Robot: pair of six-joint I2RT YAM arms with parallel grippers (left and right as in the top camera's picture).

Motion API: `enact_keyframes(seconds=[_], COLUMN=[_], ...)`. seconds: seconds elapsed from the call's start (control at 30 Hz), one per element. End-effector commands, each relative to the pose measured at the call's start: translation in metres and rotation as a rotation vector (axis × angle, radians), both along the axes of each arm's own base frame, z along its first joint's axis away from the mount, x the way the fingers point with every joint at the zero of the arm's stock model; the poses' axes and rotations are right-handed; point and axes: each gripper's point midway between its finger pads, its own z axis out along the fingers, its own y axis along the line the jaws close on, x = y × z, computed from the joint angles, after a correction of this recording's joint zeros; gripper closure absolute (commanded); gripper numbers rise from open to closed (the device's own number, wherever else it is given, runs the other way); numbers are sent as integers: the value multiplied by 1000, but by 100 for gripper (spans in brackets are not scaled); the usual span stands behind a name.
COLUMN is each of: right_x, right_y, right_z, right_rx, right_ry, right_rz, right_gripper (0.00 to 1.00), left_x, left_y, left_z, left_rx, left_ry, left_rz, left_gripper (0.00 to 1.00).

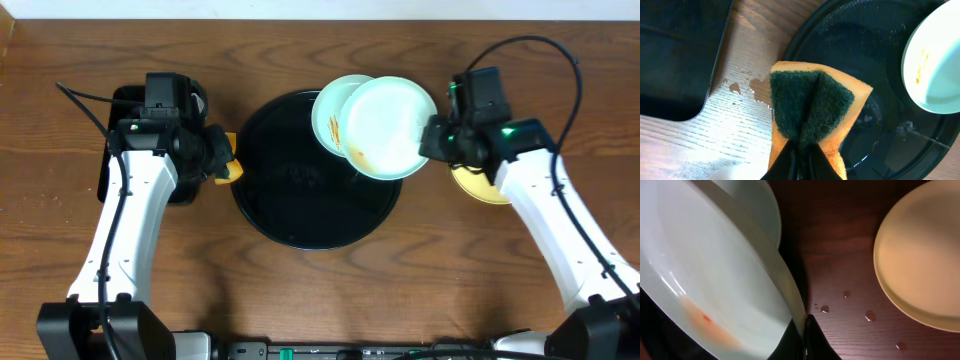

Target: Clean dirty plates on tray and stack at the side

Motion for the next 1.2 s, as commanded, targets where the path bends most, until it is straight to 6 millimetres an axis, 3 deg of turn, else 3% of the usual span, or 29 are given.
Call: enact_keyframes(seconds=[0.0,0.33,0.63,1.17], right_x=[4,1,-6,-16], right_y=[-4,6,21,12], right_z=[7,12,32,69], right_rx=[-65,-172,-259,-248], right_ry=[-46,-102,-201,-292], right_rz=[-63,-63,-61,-84], right_gripper=[99,99,99,99], left_x=[2,0,0,0], left_y=[-2,-2,-2,-2], left_z=[4,3,3,3], left_rx=[-9,-8,-9,-8], left_ry=[-11,-3,-3,-4], left_rz=[-13,-13,-12,-13], left_gripper=[93,93,93,93])
